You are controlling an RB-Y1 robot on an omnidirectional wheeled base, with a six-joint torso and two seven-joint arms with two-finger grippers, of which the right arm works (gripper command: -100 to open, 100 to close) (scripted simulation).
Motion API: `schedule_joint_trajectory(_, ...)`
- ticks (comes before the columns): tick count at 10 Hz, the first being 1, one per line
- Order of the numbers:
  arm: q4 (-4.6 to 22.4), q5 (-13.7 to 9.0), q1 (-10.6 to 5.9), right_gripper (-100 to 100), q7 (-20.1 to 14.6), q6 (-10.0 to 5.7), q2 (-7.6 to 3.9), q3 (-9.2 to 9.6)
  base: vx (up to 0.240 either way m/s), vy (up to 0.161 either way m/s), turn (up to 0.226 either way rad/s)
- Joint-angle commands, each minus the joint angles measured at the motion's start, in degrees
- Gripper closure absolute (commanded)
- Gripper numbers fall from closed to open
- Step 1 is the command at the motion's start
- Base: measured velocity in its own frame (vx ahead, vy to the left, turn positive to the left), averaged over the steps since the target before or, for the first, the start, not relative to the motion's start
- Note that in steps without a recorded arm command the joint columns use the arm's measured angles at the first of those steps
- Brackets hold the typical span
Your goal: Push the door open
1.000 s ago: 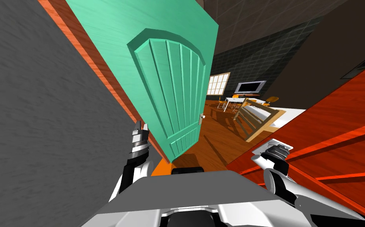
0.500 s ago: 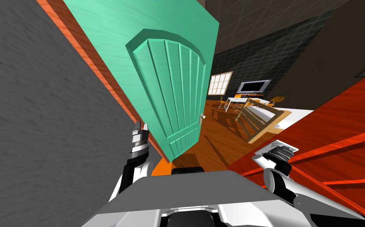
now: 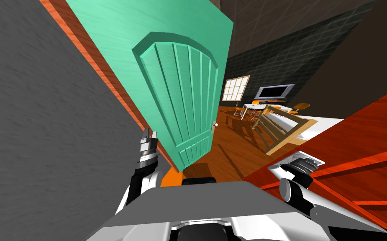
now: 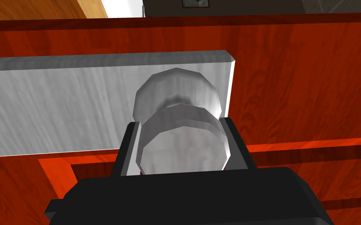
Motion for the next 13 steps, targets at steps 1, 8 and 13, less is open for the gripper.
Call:
schedule_joint_trajectory(1,-2.5,-1.0,1.4,100,1.6,0.16,-0.23,-2.14,-0.001,-0.097,0.102)
schedule_joint_trajectory(8,-2.0,-2.7,0.97,100,4.7,-1.39,-0.58,-5.66,0.007,-0.054,0.052)
schedule_joint_trajectory(13,0.2,-4.4,0.54,100,7.8,-2.94,-0.94,-9.14,0.008,-0.041,0.057)
